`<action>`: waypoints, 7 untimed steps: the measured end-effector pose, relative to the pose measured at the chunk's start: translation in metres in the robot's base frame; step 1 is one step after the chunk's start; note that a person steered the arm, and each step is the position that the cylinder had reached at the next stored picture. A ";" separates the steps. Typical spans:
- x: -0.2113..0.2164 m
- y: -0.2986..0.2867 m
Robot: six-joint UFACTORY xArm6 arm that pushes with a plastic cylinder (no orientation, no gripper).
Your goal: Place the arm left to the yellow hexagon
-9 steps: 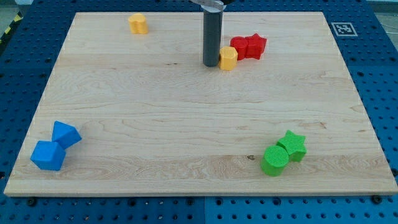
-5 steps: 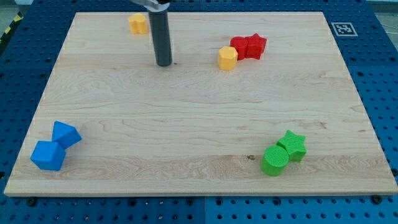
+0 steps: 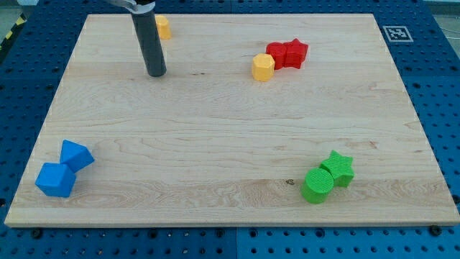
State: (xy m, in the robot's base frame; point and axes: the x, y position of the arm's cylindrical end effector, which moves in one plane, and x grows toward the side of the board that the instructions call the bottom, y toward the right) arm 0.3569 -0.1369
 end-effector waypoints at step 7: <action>-0.103 -0.143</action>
